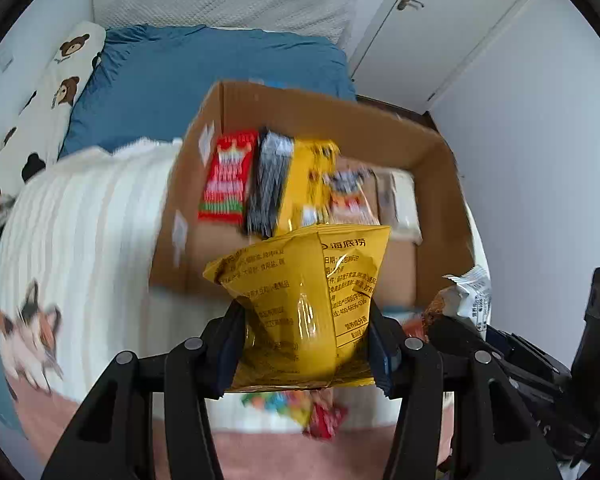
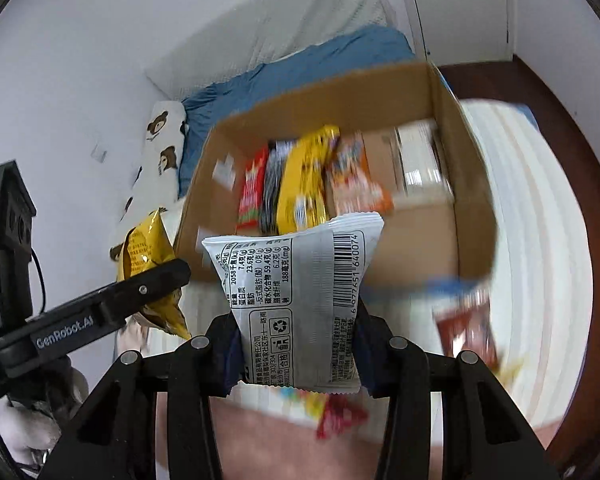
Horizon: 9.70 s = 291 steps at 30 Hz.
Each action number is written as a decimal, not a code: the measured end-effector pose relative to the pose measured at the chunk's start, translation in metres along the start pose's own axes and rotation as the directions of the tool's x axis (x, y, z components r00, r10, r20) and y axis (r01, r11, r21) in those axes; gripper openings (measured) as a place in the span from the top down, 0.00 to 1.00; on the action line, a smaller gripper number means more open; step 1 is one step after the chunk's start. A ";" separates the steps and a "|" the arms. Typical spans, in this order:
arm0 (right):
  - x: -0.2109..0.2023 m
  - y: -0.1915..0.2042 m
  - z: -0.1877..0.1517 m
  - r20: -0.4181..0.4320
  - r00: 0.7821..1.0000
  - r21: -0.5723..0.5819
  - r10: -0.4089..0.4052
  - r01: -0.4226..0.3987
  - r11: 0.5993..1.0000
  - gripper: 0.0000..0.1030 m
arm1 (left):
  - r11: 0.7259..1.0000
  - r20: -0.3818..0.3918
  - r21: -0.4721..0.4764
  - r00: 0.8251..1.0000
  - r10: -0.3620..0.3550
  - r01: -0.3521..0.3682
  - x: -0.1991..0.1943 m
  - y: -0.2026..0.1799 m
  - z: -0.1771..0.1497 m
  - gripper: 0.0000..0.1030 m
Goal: Organize snacks
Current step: 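Carry both packets into the box and open both tools, then grasp the orange panda-print packet with the left tool while the right tool grasps a yellow pastry bag, then carry both packets into the box and open both tools above it, then grasp the clear gumball bag with the left tool while the right tool grasps the brown biscuit packet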
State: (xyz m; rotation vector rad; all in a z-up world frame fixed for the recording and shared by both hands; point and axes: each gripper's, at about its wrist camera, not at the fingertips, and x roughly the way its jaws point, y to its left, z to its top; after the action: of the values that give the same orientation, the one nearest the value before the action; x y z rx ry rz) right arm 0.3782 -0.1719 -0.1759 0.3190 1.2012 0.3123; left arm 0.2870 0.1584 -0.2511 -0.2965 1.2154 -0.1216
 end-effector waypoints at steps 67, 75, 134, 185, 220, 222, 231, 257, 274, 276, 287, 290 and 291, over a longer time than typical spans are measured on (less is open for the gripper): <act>-0.085 0.016 -0.043 0.189 0.961 -0.084 -0.201 0.219 0.972 0.06 | 0.978 0.302 0.104 0.942 0.143 -0.182 -0.083 -0.056 -0.049 0.10; -0.111 0.006 -0.080 0.190 0.969 -0.056 -0.156 0.169 0.984 0.06 | 0.988 0.286 0.075 0.952 0.106 -0.132 -0.094 -0.055 -0.085 0.10; 0.053 -0.167 -0.227 -0.313 0.944 0.266 -0.103 0.191 0.945 0.32 | 0.999 -0.380 0.041 0.924 0.047 -0.034 0.163 -0.013 -0.157 0.37; 0.060 -0.069 0.070 -0.201 0.970 0.088 -0.140 0.160 0.983 0.21 | 0.997 -0.326 0.064 0.943 0.059 -0.040 0.136 -0.038 0.063 0.43; 0.008 -0.030 0.016 0.014 0.961 -0.078 -0.278 0.278 0.957 0.07 | 0.977 0.056 0.122 0.984 0.167 -0.173 0.031 -0.047 0.007 0.07; -0.003 -0.025 0.010 0.040 0.961 -0.084 -0.274 0.276 0.957 0.07 | 0.977 0.077 0.119 0.982 0.171 -0.179 0.020 -0.049 0.002 0.07; -0.052 -0.008 -0.017 0.129 0.963 -0.094 -0.236 0.248 0.964 0.07 | 0.974 0.190 0.127 0.968 0.163 -0.189 -0.030 -0.061 -0.024 0.07; -0.078 -0.068 -0.100 0.089 0.987 0.034 -0.135 0.132 0.991 0.07 | 0.984 0.019 -0.138 0.993 0.119 -0.115 -0.008 -0.013 -0.136 0.07; 0.029 -0.167 -0.101 -0.073 0.982 0.129 -0.176 0.184 0.974 0.07 | 0.805 -0.343 -0.589 0.923 -0.175 -0.066 0.143 0.061 -0.237 0.32; 0.042 -0.165 -0.091 -0.081 0.978 0.098 -0.194 0.201 0.975 0.07 | 0.830 -0.340 -0.553 0.929 -0.143 -0.075 0.143 0.053 -0.235 0.36; 0.080 -0.141 -0.122 -0.186 0.944 -0.080 -0.271 0.260 0.962 0.40 | 0.969 -0.385 -0.164 0.916 0.110 -0.185 0.138 0.031 -0.214 0.39; 0.074 -0.137 -0.165 -0.222 0.941 -0.071 -0.256 0.246 0.967 0.40 | 0.975 -0.391 -0.143 0.915 0.105 -0.172 0.140 0.032 -0.215 0.36; 0.072 -0.136 -0.177 -0.231 0.939 -0.067 -0.253 0.244 0.967 0.40 | 0.974 -0.392 -0.155 0.916 0.091 -0.163 0.139 0.035 -0.215 0.36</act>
State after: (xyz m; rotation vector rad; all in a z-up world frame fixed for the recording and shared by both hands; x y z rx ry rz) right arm 0.2449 -0.2537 -0.3502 0.0947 1.4546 0.1542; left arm 0.1320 0.1228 -0.4547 -0.3647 1.6370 0.0511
